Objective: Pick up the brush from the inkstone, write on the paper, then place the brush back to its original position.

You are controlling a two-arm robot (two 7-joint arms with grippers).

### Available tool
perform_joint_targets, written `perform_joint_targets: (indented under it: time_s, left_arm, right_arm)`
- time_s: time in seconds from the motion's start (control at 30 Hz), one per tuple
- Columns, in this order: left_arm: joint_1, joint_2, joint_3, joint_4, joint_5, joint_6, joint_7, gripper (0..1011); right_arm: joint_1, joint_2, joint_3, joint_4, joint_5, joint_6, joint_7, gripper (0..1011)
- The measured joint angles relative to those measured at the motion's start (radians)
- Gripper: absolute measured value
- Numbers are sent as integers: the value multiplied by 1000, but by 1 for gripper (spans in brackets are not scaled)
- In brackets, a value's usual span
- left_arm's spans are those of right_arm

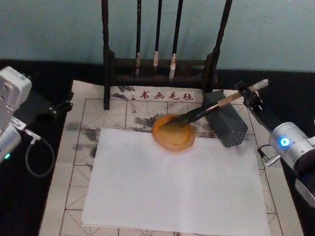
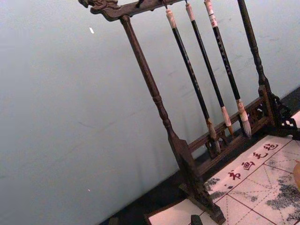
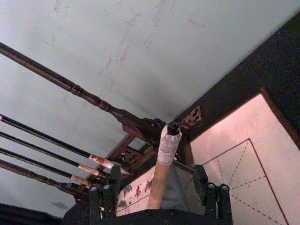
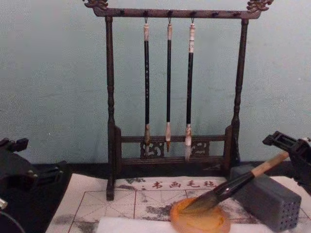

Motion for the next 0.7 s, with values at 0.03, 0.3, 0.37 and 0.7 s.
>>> perform_joint_targets:
  time_s: [0.03, 0.3, 0.37, 0.7]
  left_arm:
    - [0, 0, 0, 0, 0, 0, 0, 1001]
    - [0, 0, 0, 0, 0, 0, 0, 1001]
    - [0, 0, 0, 0, 0, 0, 0, 1001]
    - [0, 0, 0, 0, 0, 0, 0, 1001]
  right_arm:
    - [0, 0, 0, 0, 0, 0, 0, 1000]
    - [9, 6, -15, 7, 20, -11, -4, 1000]
    - [11, 7, -19, 10, 23, -12, -5, 1000]
    - [25, 17, -43, 20, 44, -26, -5, 1000]
